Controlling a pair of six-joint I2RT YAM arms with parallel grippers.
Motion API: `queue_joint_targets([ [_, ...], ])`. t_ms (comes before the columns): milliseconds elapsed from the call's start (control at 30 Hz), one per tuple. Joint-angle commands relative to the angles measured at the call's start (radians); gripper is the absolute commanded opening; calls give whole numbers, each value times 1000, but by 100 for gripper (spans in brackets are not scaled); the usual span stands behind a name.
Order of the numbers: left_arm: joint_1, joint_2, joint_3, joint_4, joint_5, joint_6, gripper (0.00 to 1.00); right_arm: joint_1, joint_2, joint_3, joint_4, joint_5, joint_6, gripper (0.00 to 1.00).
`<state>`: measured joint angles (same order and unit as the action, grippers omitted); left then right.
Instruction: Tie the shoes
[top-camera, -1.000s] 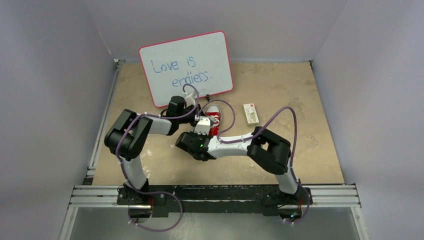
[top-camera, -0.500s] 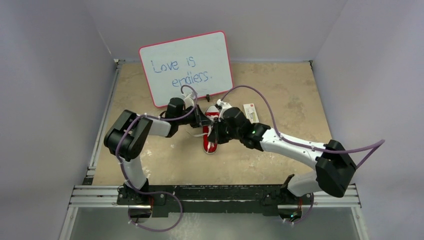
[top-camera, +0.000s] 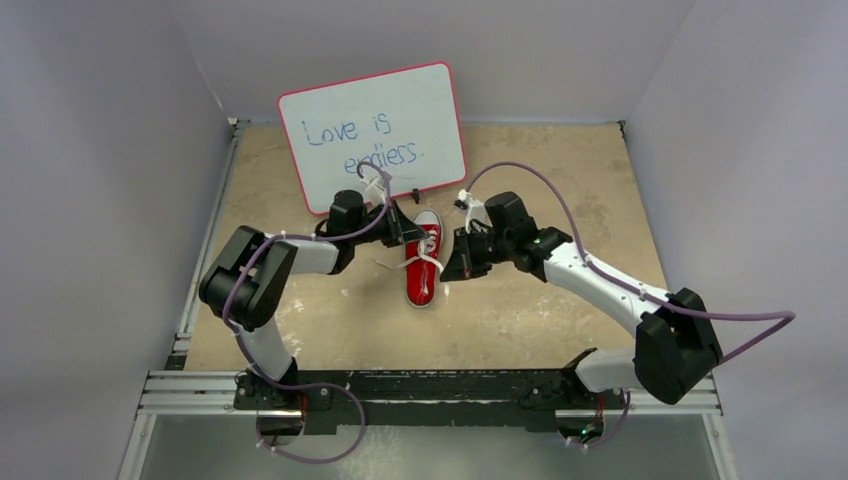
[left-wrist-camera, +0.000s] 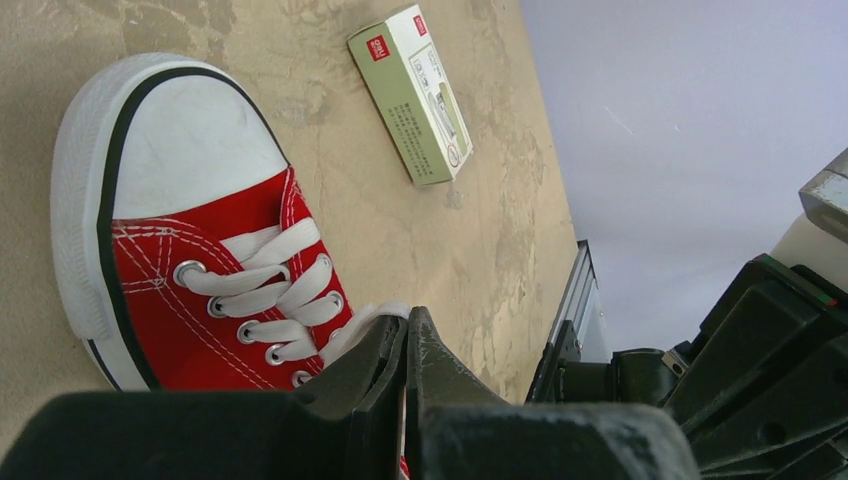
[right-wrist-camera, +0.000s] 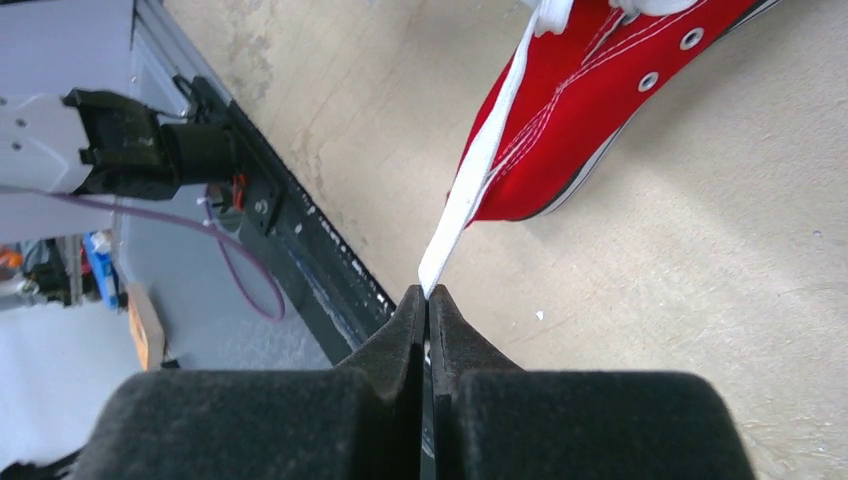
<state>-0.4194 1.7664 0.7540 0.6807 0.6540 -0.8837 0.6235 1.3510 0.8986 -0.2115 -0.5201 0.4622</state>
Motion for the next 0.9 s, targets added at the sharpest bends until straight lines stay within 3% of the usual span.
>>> queue_joint_targets([
  [0,4,-36,2,87,10,-14,0,-54,-25,-15,-40,-196,-88,0],
  [100,4,-30,22,44,15,16,0,-84,3,0,-65,-288,-132,0],
  [267,8,-34,36,9,13,46,0,-88,58,70,-297,-330,-249,0],
  [400,11,-36,36,-1,13,54,0,-89,36,60,-426,-282,-266,0],
  [600,21,-37,30,-13,15,60,0,-97,111,77,-452,-225,-251,0],
  [867,41,-61,16,-63,24,94,0,-97,273,131,-307,-102,-205,0],
])
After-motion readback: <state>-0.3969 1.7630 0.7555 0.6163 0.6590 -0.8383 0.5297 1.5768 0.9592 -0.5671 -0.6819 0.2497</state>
